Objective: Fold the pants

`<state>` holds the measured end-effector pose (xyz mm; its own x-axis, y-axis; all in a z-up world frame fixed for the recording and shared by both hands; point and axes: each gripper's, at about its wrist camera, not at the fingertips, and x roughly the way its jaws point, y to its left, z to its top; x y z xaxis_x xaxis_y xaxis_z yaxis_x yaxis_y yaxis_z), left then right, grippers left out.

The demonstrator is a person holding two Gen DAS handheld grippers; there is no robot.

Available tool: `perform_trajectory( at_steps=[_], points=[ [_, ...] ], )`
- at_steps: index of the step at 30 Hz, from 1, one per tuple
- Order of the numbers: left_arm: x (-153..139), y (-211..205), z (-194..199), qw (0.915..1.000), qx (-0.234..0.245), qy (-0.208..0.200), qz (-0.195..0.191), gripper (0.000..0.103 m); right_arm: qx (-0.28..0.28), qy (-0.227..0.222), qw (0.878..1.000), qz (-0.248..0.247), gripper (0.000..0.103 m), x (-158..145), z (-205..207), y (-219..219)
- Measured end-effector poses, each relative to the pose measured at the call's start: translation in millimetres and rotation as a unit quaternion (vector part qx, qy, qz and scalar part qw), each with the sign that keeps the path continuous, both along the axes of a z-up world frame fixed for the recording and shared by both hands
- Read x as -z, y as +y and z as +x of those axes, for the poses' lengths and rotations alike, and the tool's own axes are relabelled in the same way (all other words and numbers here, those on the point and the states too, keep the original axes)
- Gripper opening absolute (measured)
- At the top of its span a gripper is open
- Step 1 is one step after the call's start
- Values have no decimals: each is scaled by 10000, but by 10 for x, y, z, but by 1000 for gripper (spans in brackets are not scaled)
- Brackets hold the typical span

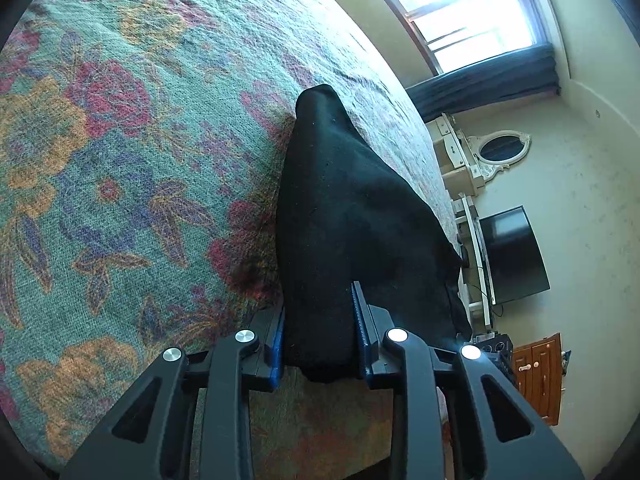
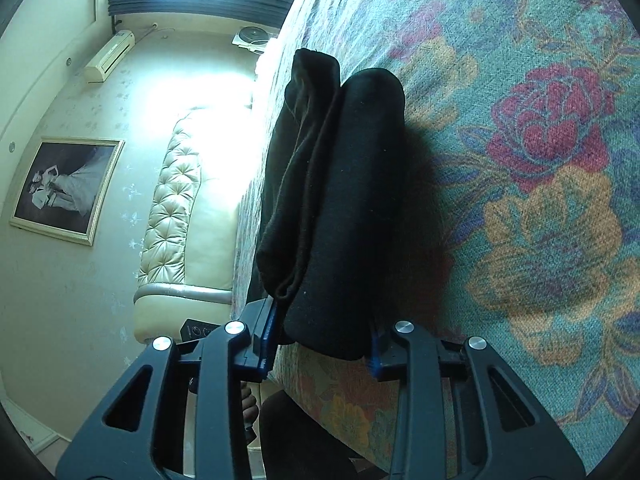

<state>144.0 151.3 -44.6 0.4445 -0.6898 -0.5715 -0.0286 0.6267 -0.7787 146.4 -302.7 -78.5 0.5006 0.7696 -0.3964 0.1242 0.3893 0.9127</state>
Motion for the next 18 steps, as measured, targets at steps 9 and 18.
perform_trajectory(
  at_steps=[9,18],
  points=[
    [16,39,-202,9999,109,54,52,28,67,128,9998,143,33,131,-352,-18],
    [18,5,-293,9996,195,-59,209,28,187,132,9993,311,33,249,-510,-83]
  ],
)
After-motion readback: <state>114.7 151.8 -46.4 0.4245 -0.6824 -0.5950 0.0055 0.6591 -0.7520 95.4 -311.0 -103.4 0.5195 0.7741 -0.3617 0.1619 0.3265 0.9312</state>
